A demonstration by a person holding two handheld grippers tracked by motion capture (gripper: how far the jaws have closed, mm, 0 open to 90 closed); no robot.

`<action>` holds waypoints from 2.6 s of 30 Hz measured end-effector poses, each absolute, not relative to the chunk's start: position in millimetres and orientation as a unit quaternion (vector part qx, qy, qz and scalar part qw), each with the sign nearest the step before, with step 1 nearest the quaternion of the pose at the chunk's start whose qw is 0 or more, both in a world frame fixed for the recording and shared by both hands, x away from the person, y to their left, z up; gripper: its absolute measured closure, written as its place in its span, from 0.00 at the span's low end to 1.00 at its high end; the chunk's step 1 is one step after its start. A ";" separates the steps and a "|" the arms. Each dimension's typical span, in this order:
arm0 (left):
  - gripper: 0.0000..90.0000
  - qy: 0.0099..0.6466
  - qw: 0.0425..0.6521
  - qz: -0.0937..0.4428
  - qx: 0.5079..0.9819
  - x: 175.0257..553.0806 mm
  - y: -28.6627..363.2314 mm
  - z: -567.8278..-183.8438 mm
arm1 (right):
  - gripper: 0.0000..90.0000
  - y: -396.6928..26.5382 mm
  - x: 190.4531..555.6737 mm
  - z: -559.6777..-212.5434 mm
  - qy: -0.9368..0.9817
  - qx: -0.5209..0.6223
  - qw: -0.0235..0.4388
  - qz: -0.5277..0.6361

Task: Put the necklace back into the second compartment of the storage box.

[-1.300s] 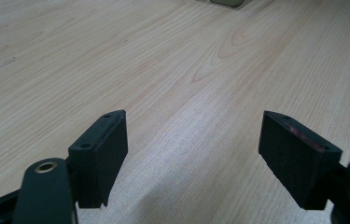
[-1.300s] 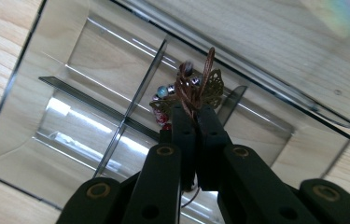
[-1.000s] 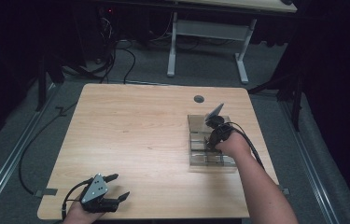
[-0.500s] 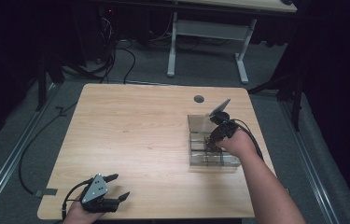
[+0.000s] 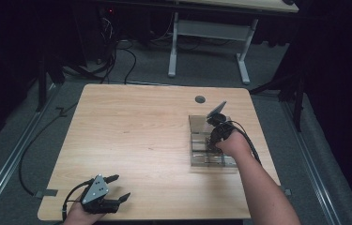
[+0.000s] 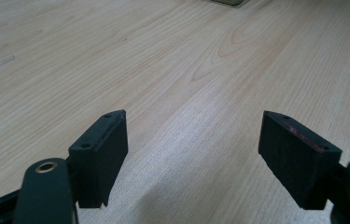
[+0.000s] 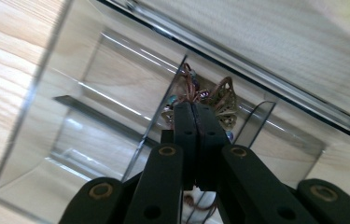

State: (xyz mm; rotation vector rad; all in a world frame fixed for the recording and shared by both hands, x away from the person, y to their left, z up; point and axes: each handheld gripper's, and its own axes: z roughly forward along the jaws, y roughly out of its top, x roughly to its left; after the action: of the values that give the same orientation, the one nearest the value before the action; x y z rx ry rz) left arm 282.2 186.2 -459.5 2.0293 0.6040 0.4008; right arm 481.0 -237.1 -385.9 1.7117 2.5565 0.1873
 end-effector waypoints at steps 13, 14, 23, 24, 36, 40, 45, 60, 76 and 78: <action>0.27 0.246 0.472 0.165 0.830 281.9 186.2 -459.4 | 1.00 -231.4 484.4 -398.6 0.840 0.541 0.000 0.044; 0.27 0.246 0.472 0.166 0.830 281.8 186.2 -459.4 | 1.00 -231.2 484.2 -398.9 0.840 0.541 0.003 0.044; 0.27 0.247 0.471 0.165 0.830 282.0 186.2 -459.3 | 0.85 -237.6 473.9 -376.0 0.833 0.549 0.014 0.069; 0.27 0.247 0.471 0.165 0.830 282.0 186.1 -459.4 | 0.83 -240.3 471.2 -372.1 0.832 0.550 0.014 0.071; 0.27 0.248 0.470 0.168 0.831 282.1 185.4 -459.5 | 0.59 -256.2 442.7 -369.8 0.828 0.557 0.019 0.057; 0.27 0.249 0.471 0.167 0.829 282.2 185.8 -459.5 | 0.57 -255.8 444.9 -377.0 0.829 0.557 0.017 0.047; 0.27 0.249 0.473 0.166 0.828 282.1 186.3 -459.4 | 0.76 -254.4 447.6 -382.9 0.829 0.558 0.021 0.034; 0.27 0.249 0.473 0.167 0.829 282.0 186.4 -459.4 | 1.00 -248.2 463.9 -374.9 0.831 0.550 0.058 0.052; 0.27 0.249 0.474 0.165 0.829 282.0 187.0 -459.3 | 0.85 -245.8 473.5 -387.3 0.824 0.563 0.038 0.053; 0.27 0.249 0.475 0.165 0.828 282.0 187.0 -459.4 | 0.82 -247.5 471.0 -379.9 0.823 0.564 0.043 0.061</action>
State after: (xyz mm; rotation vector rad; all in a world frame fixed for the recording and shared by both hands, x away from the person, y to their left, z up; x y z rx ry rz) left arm 282.0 187.0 -459.4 2.0246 0.6083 0.4029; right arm 471.0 -247.5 -379.9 1.7245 2.5161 0.1859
